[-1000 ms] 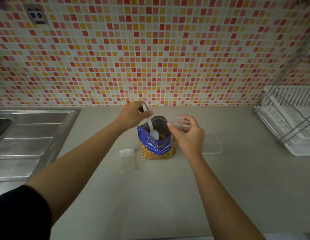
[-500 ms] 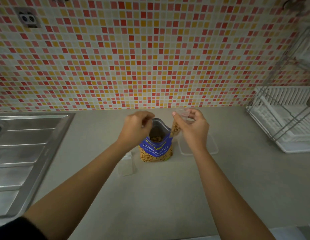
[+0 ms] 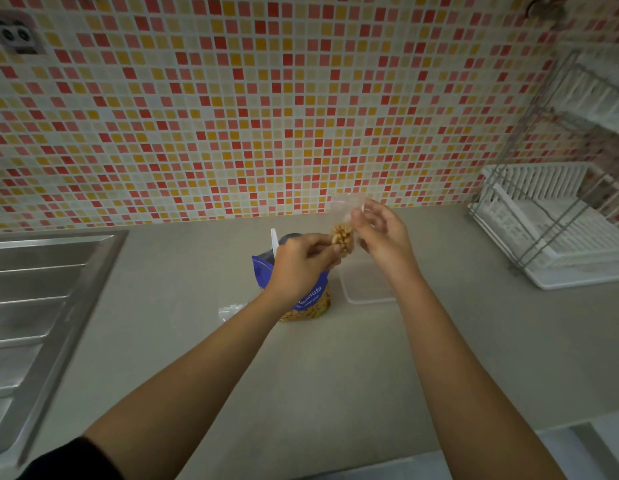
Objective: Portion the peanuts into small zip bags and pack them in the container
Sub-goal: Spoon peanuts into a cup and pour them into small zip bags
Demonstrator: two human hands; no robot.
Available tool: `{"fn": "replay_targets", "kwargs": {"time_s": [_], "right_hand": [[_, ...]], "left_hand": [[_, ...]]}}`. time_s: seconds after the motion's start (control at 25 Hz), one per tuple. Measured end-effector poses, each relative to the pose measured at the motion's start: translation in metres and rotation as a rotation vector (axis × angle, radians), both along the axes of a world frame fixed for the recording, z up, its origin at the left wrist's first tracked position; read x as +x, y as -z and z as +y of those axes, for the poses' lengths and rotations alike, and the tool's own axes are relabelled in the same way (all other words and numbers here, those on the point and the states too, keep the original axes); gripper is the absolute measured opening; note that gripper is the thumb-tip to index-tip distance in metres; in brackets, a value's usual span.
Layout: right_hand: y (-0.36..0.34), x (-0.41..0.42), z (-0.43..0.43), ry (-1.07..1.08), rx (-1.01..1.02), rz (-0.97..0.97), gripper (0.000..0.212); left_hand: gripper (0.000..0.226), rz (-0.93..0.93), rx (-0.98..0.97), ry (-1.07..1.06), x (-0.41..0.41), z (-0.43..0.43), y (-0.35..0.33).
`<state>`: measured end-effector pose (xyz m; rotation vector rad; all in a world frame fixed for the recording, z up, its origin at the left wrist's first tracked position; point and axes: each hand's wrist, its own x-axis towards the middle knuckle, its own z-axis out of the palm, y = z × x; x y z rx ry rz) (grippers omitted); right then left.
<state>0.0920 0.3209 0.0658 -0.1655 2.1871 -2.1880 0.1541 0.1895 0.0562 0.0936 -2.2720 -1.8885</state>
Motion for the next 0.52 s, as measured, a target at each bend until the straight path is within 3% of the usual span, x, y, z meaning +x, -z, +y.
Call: {"fn": "replay_targets", "kwargs": {"time_s": [0.16, 0.4, 0.52], "right_hand": [[0.012, 0.002, 0.015, -0.037, -0.020, -0.014, 0.009], [0.047, 0.002, 0.063, 0.083, -0.114, -0.095, 0.008], [0.085, 0.002, 0.099, 0.130, -0.046, -0.143, 0.010]], "left_hand": [[0.012, -0.069, 0.062, 0.031, -0.006, 0.016, 0.009], [0.011, -0.159, 0.139, 0.080, -0.008, 0.063, 0.043], [0.019, -0.151, -0.137, 0.065, -0.007, 0.086, 0.080]]}}
